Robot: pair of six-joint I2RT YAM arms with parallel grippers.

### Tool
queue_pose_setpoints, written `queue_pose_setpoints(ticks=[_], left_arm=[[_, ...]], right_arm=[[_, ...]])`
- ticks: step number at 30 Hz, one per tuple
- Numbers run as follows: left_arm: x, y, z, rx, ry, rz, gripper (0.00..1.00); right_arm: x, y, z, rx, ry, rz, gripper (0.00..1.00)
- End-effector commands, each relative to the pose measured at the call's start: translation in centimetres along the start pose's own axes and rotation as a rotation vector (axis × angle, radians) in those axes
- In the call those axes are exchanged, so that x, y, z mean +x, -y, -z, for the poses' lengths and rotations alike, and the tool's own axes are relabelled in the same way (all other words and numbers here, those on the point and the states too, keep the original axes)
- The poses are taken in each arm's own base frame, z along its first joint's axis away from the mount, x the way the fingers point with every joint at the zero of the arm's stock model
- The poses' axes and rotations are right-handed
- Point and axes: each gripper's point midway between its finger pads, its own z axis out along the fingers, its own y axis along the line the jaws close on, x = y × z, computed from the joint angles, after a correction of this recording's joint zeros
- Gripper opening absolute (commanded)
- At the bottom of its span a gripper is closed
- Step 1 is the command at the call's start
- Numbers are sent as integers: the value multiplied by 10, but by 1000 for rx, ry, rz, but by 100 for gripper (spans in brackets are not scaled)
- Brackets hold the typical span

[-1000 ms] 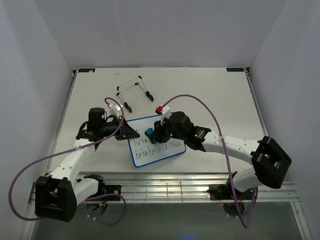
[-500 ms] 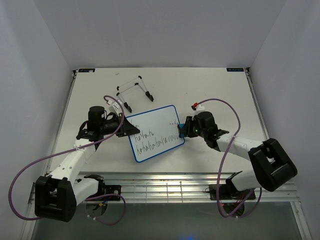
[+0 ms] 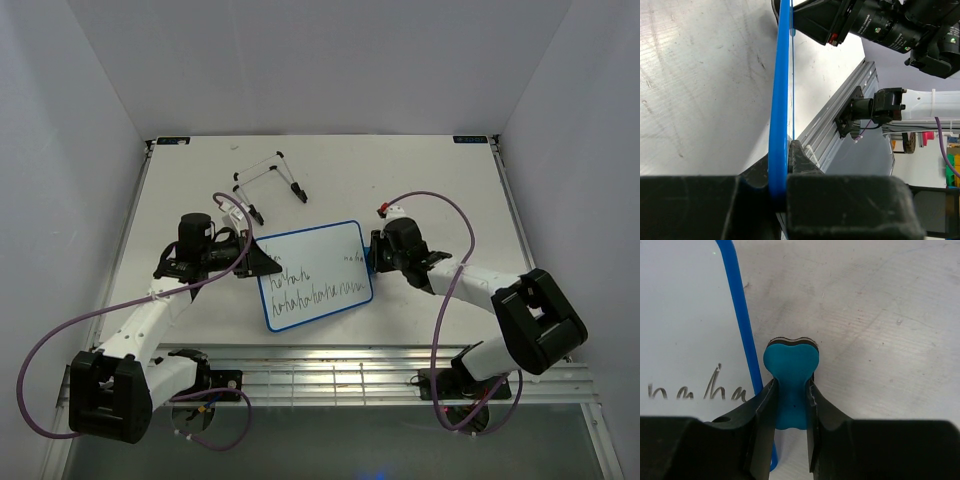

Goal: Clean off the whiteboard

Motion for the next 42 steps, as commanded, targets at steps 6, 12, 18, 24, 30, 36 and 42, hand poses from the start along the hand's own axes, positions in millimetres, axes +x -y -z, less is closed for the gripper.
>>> queue_pose_setpoints(ticks=[6, 12, 18, 24, 30, 36, 42], left_arm=[[-8, 21, 4, 37, 12, -71, 0], [-8, 18, 4, 21, 13, -66, 0], [-8, 19, 4, 27, 13, -69, 0], [-8, 17, 3, 25, 14, -59, 0], [-12, 19, 3, 25, 28, -54, 0], [-11, 25, 4, 51, 22, -49, 0], [-8, 29, 5, 71, 14, -54, 0]], right_arm=[[-53, -10, 5, 82, 118, 2, 23], [-62, 11, 17, 203, 130, 7, 24], [-74, 21, 33, 277, 152, 22, 25], [-83, -36, 48, -48, 201, 119, 25], [-53, -122, 66, -427, 262, 238, 24], [-39, -146, 56, -468, 236, 248, 24], [-32, -101, 34, -277, 222, 208, 24]])
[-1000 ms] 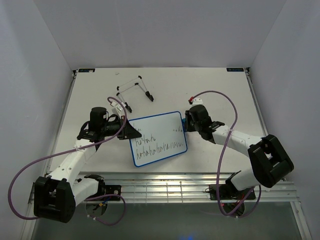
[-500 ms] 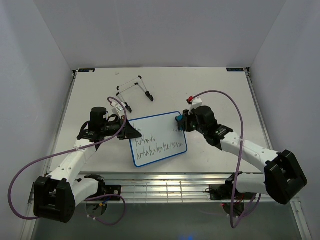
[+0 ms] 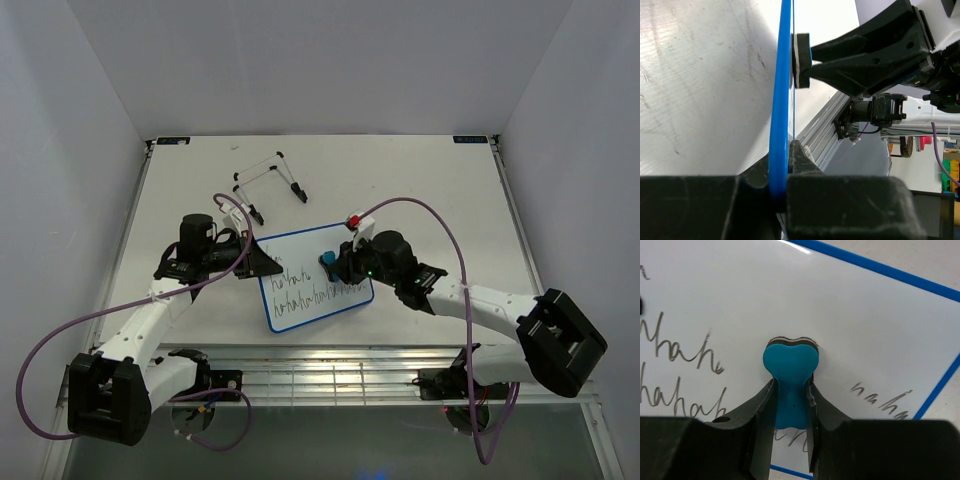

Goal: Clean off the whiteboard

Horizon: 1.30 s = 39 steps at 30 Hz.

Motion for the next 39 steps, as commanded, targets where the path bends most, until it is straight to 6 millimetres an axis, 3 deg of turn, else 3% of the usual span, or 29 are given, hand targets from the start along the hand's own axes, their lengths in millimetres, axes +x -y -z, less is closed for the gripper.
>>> queue_pose_setpoints(ticks=[1, 5, 11, 18, 24, 33, 35, 39], left_arm=[[-9, 29, 7, 100, 14, -85, 0], [-8, 29, 6, 103, 10, -84, 0], [-7, 28, 6, 106, 3, -83, 0], [-6, 28, 6, 108, 3, -84, 0], [-6, 28, 6, 106, 0, -84, 0], [-6, 25, 5, 93, 2, -77, 0], [-6, 24, 5, 89, 4, -78, 0], [-7, 23, 4, 80, 7, -74, 0]], right_arm=[[2, 40, -1, 135, 30, -20, 23], [19, 69, 5, 194, 4, -56, 24], [44, 97, 6, 204, -54, -97, 24], [56, 113, 3, 223, -114, -151, 24], [48, 118, 2, 238, -124, -151, 24], [59, 145, 15, 390, -178, -222, 23], [55, 153, 24, 450, -165, -240, 23], [38, 150, 35, 463, -127, -229, 23]])
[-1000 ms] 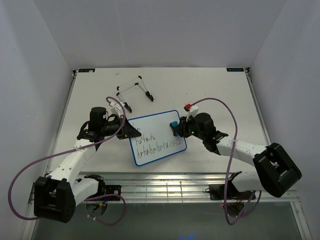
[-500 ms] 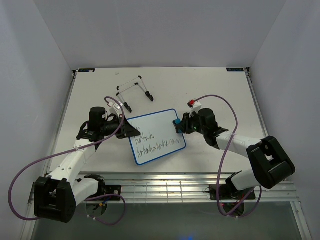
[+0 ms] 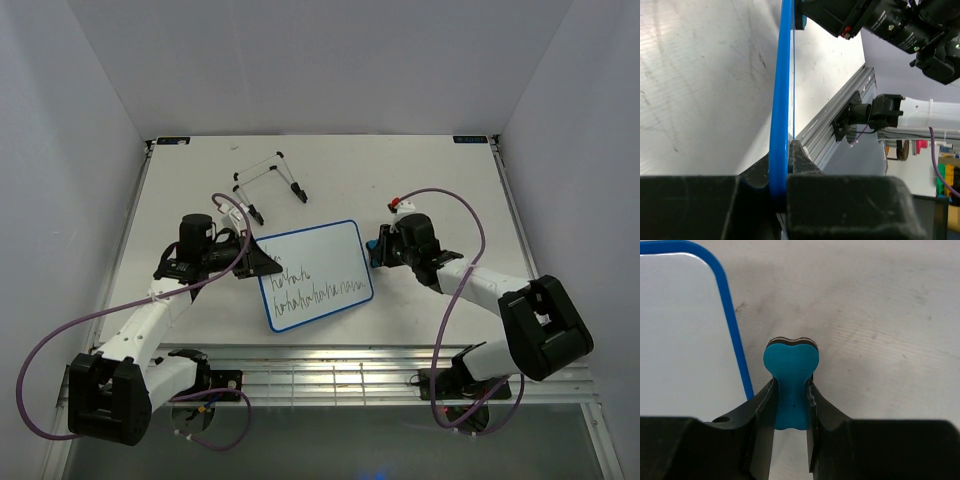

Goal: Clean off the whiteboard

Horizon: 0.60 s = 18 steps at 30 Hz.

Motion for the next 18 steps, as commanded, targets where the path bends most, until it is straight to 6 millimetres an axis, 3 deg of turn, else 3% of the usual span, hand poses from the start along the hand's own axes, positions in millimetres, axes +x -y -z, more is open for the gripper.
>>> queue_pose_setpoints(ticks=[1, 3, 7, 8, 10, 13, 17, 18], left_arm=[[-2, 25, 4, 99, -10, -106, 0], [-3, 24, 4, 93, -8, -102, 0], [-5, 22, 3, 84, -2, -97, 0], [-5, 22, 3, 84, -2, -92, 0], [-6, 21, 2, 77, 5, -89, 0], [-9, 23, 1, 80, 17, -80, 0], [-12, 25, 2, 85, 37, -63, 0], [-13, 26, 2, 88, 40, -61, 0]], right_arm=[[-7, 16, 18, 108, 4, -3, 23], [-13, 15, 26, 107, 13, 8, 23], [-40, -11, 52, -12, 120, 42, 23], [-39, -14, 56, -25, 134, 42, 23], [-48, -40, 70, -138, 187, 63, 23], [-43, -78, 79, -292, 207, 108, 22], [-30, -121, 76, -361, 183, 155, 22], [-31, -140, 78, -373, 189, 173, 22]])
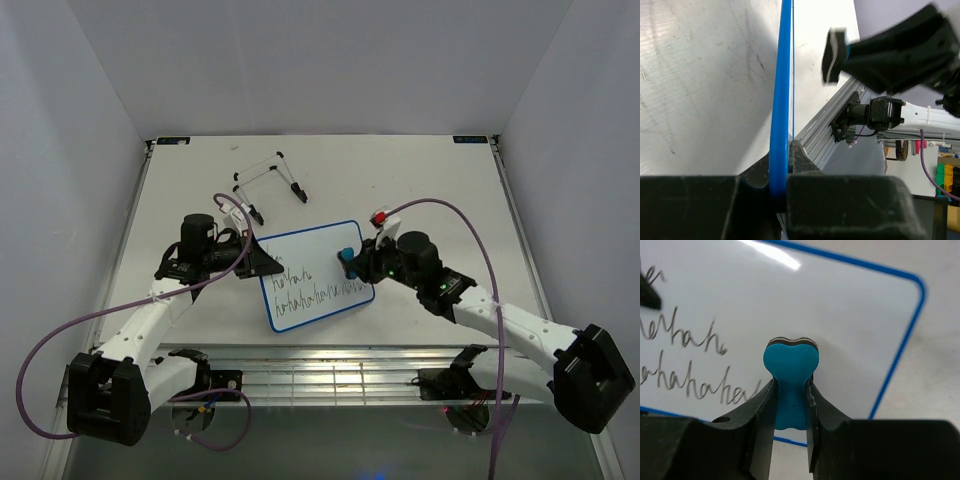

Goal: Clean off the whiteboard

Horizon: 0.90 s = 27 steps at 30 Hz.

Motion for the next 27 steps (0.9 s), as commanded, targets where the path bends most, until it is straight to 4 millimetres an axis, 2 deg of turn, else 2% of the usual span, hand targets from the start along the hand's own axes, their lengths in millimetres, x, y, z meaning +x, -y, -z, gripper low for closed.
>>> queue_pose_setpoints(ticks=[1, 2, 4, 7, 8, 10, 11, 12, 13, 14, 16, 17, 21, 25, 27], left_arm=[[-15, 23, 3, 74, 49, -54, 0], [-15, 25, 4, 79, 51, -57, 0], [-15, 26, 4, 81, 51, -53, 0], [-13, 28, 5, 86, 54, -50, 0], [-14, 29, 5, 91, 57, -54, 0], [-12, 30, 5, 94, 56, -52, 0], [-12, 30, 5, 94, 58, -48, 0], [-11, 30, 4, 97, 57, -48, 0], [-12, 31, 4, 97, 60, -46, 0], [-10, 30, 4, 96, 60, -31, 0], [-10, 31, 3, 103, 65, -30, 0], [-9, 31, 2, 103, 68, -26, 0], [-8, 32, 1, 106, 66, -13, 0], [-7, 34, 2, 112, 62, -15, 0], [-7, 35, 2, 121, 55, -14, 0]], right_arm=[[-5, -42, -17, -70, 7, 43, 22], [-3, -55, -20, -78, 3, 57, 22], [-5, -61, -31, -40, 3, 45, 22], [-7, -86, -42, -63, 14, 38, 22], [-6, -101, -43, -95, 18, 46, 22], [-1, -117, -50, -110, 8, 52, 22], [-10, -130, -51, -131, 27, 56, 22], [-9, -146, -51, -154, 28, 67, 22], [-3, -153, -56, -163, 12, 79, 22], [-13, -167, -57, -181, 32, 83, 22], [-4, -182, -62, -190, 12, 112, 22], [-9, -192, -63, -203, 23, 120, 22], [0, -186, -75, -141, -1, 142, 22], [20, -153, -80, -32, -44, 152, 22], [24, -129, -80, 19, -54, 137, 22]])
